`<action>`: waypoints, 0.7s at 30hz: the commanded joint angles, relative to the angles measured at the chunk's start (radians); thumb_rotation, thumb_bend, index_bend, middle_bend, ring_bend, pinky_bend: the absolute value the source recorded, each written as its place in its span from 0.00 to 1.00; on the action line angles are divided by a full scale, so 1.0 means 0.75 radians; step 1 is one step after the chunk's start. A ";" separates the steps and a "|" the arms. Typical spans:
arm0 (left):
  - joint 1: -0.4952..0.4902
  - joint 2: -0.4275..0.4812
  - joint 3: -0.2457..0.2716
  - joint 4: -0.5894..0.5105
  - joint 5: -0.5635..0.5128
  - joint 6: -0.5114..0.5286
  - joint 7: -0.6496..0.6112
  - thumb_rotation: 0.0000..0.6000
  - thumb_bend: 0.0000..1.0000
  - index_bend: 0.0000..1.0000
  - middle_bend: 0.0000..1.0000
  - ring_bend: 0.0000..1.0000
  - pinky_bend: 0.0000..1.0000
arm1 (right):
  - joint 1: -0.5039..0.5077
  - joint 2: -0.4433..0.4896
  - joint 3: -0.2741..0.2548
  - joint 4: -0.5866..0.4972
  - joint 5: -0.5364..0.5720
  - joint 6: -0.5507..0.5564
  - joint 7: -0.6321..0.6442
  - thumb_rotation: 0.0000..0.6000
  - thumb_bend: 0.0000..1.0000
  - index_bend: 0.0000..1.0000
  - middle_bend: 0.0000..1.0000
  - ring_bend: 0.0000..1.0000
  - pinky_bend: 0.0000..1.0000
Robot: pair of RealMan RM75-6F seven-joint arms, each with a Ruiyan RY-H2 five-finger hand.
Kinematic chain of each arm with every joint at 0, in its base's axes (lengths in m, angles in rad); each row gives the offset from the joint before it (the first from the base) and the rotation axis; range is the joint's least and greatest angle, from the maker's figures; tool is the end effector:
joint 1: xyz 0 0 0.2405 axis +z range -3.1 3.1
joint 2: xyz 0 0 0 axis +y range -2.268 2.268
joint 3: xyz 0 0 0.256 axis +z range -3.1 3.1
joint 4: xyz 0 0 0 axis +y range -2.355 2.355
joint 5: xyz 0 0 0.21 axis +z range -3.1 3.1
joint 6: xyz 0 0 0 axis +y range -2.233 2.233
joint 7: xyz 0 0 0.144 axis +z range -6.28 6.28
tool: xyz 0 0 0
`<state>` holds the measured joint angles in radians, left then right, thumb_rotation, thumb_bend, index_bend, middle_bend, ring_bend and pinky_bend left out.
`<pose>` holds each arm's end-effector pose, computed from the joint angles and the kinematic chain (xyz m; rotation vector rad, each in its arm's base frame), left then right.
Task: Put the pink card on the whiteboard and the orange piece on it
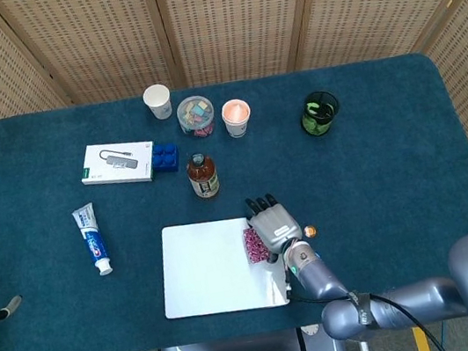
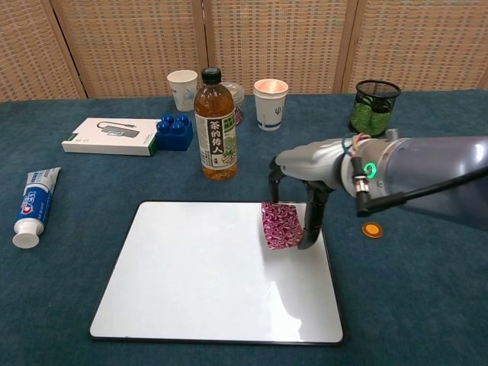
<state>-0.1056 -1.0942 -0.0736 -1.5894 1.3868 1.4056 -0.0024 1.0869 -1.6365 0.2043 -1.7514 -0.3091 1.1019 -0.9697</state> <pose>-0.3307 0.1924 0.1695 -1.3327 -0.9455 -0.8082 -0.0569 -0.3180 -0.0589 2.0036 -0.9963 0.5256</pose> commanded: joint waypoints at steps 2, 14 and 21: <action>-0.003 0.002 -0.001 0.002 -0.004 -0.006 -0.004 1.00 0.00 0.00 0.00 0.00 0.00 | 0.056 -0.072 0.047 0.043 0.089 0.049 -0.043 1.00 0.07 0.23 0.00 0.00 0.00; -0.005 0.004 0.002 0.005 -0.003 -0.010 -0.013 1.00 0.00 0.00 0.00 0.00 0.00 | 0.024 0.051 0.011 -0.061 0.078 0.060 -0.012 1.00 0.00 0.00 0.00 0.00 0.00; -0.003 -0.001 0.007 -0.003 0.006 -0.001 0.006 1.00 0.00 0.00 0.00 0.00 0.00 | -0.081 0.196 -0.067 -0.121 -0.065 0.028 0.116 1.00 0.02 0.14 0.00 0.00 0.00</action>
<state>-0.1078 -1.0945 -0.0688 -1.5913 1.3909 1.4042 0.0017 1.0564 -1.5179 0.1781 -1.8308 -0.3147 1.1353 -0.9190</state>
